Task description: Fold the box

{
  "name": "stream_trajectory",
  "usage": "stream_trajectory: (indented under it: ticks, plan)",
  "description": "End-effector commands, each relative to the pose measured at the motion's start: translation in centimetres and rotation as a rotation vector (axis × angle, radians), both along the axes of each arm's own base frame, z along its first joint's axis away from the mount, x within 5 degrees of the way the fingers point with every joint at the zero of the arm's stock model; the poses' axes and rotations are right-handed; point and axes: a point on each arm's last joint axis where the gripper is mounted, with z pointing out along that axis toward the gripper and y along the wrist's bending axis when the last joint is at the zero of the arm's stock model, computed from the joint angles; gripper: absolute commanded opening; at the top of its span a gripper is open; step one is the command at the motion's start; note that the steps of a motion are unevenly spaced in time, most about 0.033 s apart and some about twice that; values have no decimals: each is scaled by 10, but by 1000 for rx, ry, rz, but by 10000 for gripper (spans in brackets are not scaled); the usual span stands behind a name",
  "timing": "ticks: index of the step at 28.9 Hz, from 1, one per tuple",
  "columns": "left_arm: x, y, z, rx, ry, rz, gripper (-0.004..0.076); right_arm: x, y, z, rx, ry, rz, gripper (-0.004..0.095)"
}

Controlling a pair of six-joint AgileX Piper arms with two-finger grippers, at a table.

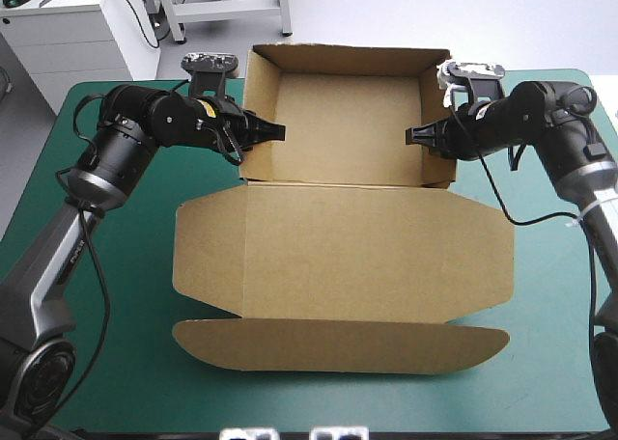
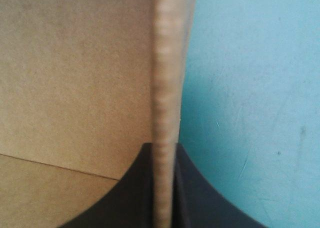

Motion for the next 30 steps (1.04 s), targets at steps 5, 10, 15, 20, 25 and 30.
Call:
stream_trajectory:
  ticks: [5,10,15,20,25,30]
  plan:
    - [13,-12,-26,56,105,-87,-8,13,11,-20,-43,84,77,-13]
    - [30,-20,-57,95,183,-92,-8,27,28,-54,-112,186,103,-14]
    - [37,-21,-82,173,268,-107,-8,37,41,-80,-133,255,118,-14]
    - [39,-19,-104,258,374,-121,-8,40,43,-101,-184,351,111,-14]
    - [37,-16,-108,317,406,-162,13,40,40,-107,-225,394,103,-14]
    - [35,-19,-104,285,416,-191,299,38,41,-107,-212,416,106,122]
